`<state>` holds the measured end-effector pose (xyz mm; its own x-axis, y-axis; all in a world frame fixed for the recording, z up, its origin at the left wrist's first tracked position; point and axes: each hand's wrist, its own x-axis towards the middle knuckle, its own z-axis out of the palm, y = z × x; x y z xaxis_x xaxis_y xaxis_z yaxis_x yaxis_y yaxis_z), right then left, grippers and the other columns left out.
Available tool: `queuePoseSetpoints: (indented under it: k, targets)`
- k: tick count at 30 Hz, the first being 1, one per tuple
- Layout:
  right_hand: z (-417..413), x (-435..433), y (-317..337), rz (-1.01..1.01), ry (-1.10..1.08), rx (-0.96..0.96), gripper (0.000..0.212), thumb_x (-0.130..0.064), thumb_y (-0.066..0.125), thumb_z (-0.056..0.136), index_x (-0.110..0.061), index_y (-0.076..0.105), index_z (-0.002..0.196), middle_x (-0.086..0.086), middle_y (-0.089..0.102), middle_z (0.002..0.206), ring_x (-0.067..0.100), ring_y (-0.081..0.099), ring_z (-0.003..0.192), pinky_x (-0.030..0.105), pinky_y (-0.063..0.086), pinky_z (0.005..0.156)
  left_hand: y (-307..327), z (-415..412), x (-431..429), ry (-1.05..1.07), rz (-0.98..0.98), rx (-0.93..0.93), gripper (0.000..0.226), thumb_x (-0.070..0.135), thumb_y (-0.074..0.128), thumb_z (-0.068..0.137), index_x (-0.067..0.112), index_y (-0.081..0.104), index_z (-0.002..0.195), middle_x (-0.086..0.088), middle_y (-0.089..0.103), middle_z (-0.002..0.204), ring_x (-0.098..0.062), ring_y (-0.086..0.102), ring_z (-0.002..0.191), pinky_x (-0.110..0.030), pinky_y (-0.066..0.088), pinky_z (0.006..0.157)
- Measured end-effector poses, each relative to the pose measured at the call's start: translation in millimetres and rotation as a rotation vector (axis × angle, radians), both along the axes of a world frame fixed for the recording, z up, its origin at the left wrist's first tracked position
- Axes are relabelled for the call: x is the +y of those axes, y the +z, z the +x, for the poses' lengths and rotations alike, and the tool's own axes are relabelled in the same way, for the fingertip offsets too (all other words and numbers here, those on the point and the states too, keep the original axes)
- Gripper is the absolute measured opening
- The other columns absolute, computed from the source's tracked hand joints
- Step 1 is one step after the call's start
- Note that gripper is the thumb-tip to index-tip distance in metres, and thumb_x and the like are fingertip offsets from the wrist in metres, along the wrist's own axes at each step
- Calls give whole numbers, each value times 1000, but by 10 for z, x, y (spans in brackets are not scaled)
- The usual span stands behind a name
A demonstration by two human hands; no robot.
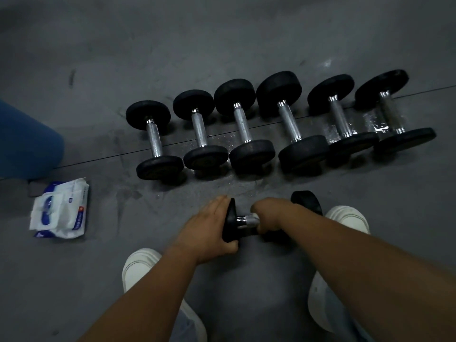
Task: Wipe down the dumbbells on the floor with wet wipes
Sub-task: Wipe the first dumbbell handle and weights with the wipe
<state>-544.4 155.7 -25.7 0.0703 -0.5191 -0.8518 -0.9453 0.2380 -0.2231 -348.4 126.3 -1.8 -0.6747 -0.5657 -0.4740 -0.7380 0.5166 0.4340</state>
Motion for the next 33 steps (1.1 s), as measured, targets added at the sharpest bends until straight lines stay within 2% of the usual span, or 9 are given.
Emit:
queuePoseSetpoints:
  k: [5, 8, 11, 13, 17, 19, 22, 27, 33]
  targets:
    - [344, 613, -85, -603, -207, 318, 36, -21, 55, 85, -20, 57, 121, 4, 60, 121, 27, 54, 117, 44, 37, 100, -34, -92, -25, 36, -58, -99, 131, 65, 81, 57, 22, 6, 156, 2, 8, 164, -18, 12, 150, -36, 21, 119]
    - [619, 755, -166, -794, -192, 171, 56, -26, 66, 76, -13, 56, 130, 6, 58, 130, 30, 51, 127, 51, 38, 103, -48, -117, -107, 10, -93, -93, 123, 69, 80, 54, 24, 20, 152, 3, 25, 158, -17, 25, 145, -36, 27, 117]
    - [427, 687, -154, -858, -242, 181, 44, -26, 53, 83, -21, 56, 128, -2, 56, 132, 20, 49, 129, 47, 33, 107, -69, -130, -152, 18, -63, -109, 124, 69, 80, 51, 25, 22, 151, 3, 30, 156, -18, 30, 143, -40, 30, 115]
    - [338, 715, -150, -811, -349, 282, 43, -29, 55, 84, -22, 56, 127, 0, 54, 134, 21, 46, 131, 50, 32, 107, -80, -136, -185, 30, -35, -118, 127, 70, 80, 49, 25, 21, 151, 2, 31, 156, -19, 32, 142, -42, 31, 115]
    - [359, 641, -145, -712, -149, 106, 57, -38, 59, 78, -22, 49, 132, 0, 50, 138, 19, 39, 136, 48, 19, 114, -96, -158, -229, 26, -7, -133, 127, 68, 82, 50, 25, 20, 152, 3, 29, 157, -18, 31, 143, -41, 30, 115]
    - [238, 596, -131, -689, -180, 177, 54, -35, 61, 80, -24, 47, 131, -1, 51, 135, 20, 42, 131, 46, 18, 114, -69, -182, -253, 29, 6, -141, 127, 67, 83, 51, 26, 19, 152, 2, 28, 157, -19, 30, 143, -41, 31, 115]
    - [159, 553, -135, -577, -159, 325, 36, -23, 52, 89, -23, 48, 125, 2, 55, 125, 25, 48, 120, 43, 25, 107, -11, -138, -209, 5, -20, -102, 126, 63, 82, 59, 23, 11, 155, 0, 16, 162, -20, 19, 148, -41, 29, 117]
    - [-50, 146, -47, -267, 26, 162, 27, -20, 54, 89, -24, 56, 115, 6, 60, 121, 27, 55, 114, 38, 38, 94, -12, -92, 74, -85, -154, -97, 128, 58, 79, 69, 20, -6, 157, -1, -9, 164, -22, 0, 152, -38, 20, 121]
    - [-118, -79, -29, -55, 156, 3, 35, -19, 66, 81, -25, 60, 116, 6, 62, 118, 26, 60, 106, 36, 46, 87, 60, -130, -108, -93, -126, -122, 119, 64, 80, 62, 19, 16, 152, 1, 25, 155, -19, 33, 139, -34, 34, 108]
